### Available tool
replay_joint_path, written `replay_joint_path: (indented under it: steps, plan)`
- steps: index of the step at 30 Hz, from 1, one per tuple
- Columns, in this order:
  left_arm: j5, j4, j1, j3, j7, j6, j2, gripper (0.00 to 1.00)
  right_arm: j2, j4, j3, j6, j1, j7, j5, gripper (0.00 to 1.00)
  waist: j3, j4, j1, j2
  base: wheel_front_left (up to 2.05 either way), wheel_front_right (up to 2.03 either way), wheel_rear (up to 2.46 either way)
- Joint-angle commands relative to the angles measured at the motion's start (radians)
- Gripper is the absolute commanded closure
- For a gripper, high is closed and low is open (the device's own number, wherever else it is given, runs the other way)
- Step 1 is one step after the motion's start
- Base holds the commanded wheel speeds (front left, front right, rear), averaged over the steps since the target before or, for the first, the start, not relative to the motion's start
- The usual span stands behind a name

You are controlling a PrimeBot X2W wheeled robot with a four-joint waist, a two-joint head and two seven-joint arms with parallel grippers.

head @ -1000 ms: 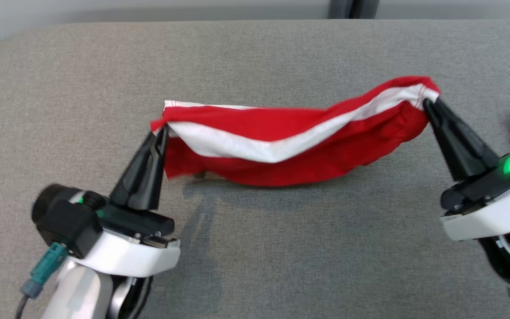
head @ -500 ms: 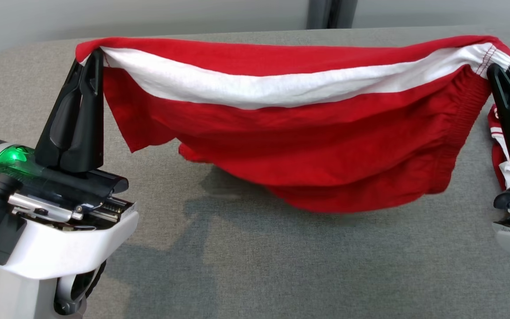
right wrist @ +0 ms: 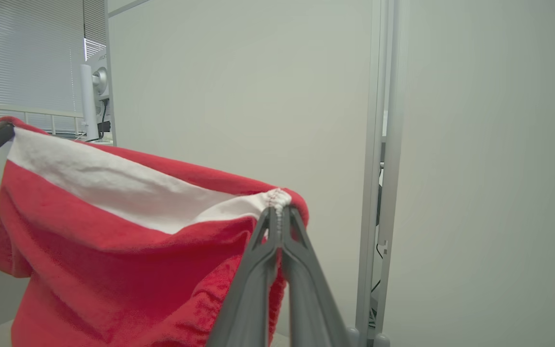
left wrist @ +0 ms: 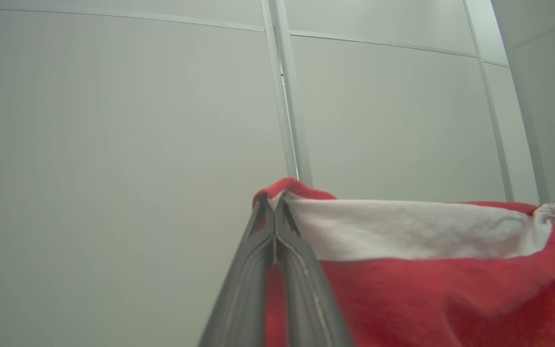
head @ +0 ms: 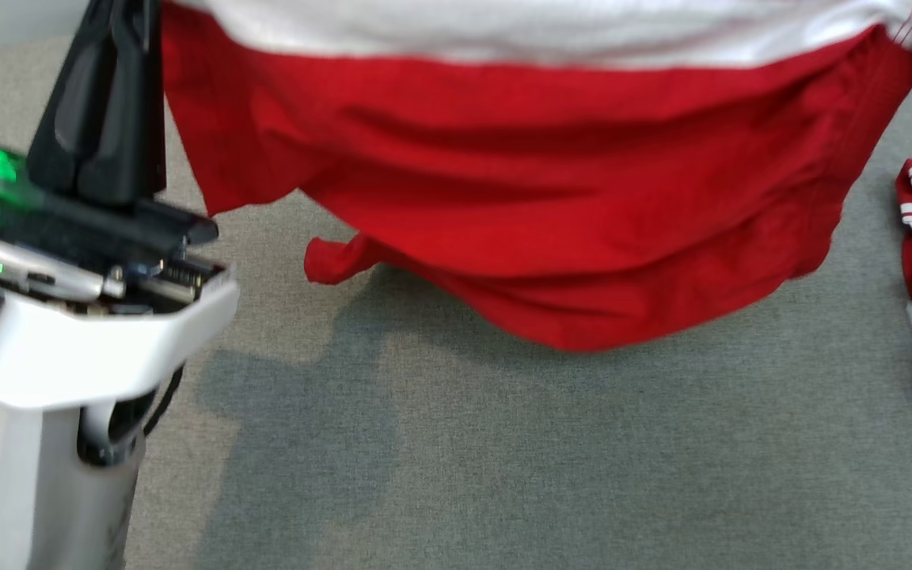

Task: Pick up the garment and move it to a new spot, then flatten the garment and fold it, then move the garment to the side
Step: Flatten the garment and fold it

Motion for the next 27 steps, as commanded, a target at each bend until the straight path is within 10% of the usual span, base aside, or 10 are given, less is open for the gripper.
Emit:
replay_joint_path:
  steps: [1,18,27]
  plan:
    - [-0.010,0.036,-0.060,-0.002,-0.010,-0.011,-0.006,1.00,-0.002,0.037,0.006,0.000,-0.057,-0.010,0.009,1.00,0.037,0.007,0.0000,0.0000,0.00,0.00,0.00]
    - [-0.046,0.698,-0.739,-0.016,-0.116,-0.091,-0.063,1.00,0.149,0.681,0.179,0.000,-0.778,-0.125,-0.042,1.00,0.174,0.007,0.0000,0.0000,0.00,0.00,0.00]
    - [-0.097,1.026,-0.823,-0.008,-0.131,-0.109,-0.102,1.00,0.269,1.082,0.243,0.000,-0.971,-0.200,-0.042,1.00,0.178,0.004,0.0000,0.0000,0.00,0.00,0.00]
